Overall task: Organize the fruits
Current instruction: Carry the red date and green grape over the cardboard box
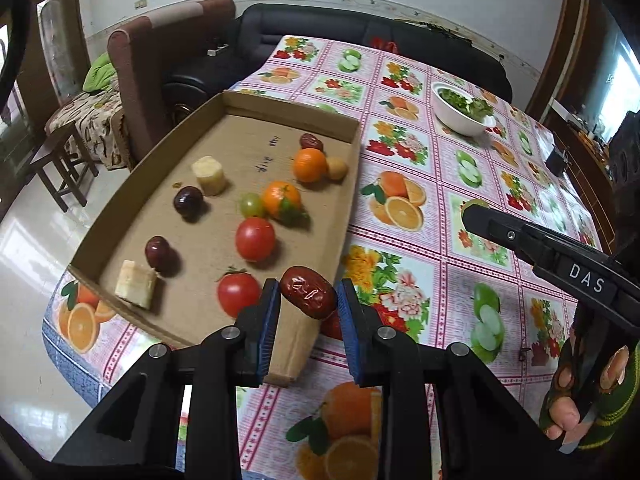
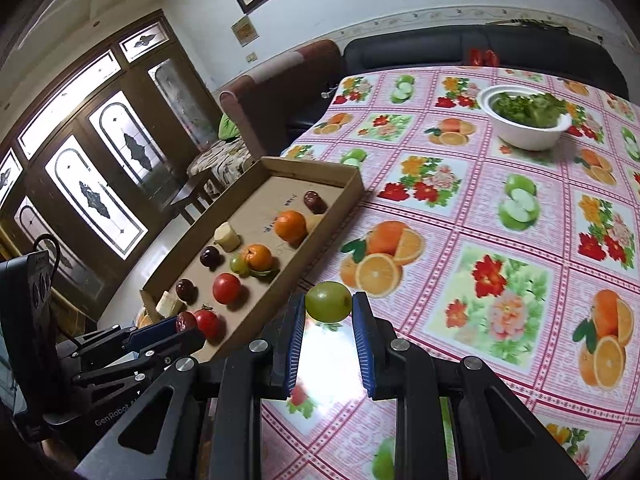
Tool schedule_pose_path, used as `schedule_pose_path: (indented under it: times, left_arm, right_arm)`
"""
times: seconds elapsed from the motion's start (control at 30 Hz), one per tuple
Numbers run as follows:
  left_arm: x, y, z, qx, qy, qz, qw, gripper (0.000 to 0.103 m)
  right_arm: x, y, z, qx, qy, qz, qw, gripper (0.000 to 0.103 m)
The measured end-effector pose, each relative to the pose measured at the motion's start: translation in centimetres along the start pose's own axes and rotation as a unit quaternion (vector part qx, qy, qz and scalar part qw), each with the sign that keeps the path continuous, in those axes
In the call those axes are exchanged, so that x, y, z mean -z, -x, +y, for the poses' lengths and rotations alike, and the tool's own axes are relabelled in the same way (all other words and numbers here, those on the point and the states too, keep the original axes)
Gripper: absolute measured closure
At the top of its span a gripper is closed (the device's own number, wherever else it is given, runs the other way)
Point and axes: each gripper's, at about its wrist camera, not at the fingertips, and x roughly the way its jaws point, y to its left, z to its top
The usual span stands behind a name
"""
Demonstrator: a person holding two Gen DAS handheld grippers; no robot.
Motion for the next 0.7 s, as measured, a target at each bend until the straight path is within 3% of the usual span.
schedule_pose_path:
  times: [0.43,0.7]
  left_arm:
    - [-0.7,-0.3,3.8,-0.02,0.024,-0.002,0.9995,0.076]
    - [-3.4,-2.1,7.7,-0.046,0.054,0.0,0.9975,0.076]
  right_arm:
    - [-2.3,-3.6,3.6,-0.021,0.043,0.015,0.999,0.079]
    - [-5.7,-8.2,5.4,-0.021,0.068,0.027,0.997,0.079]
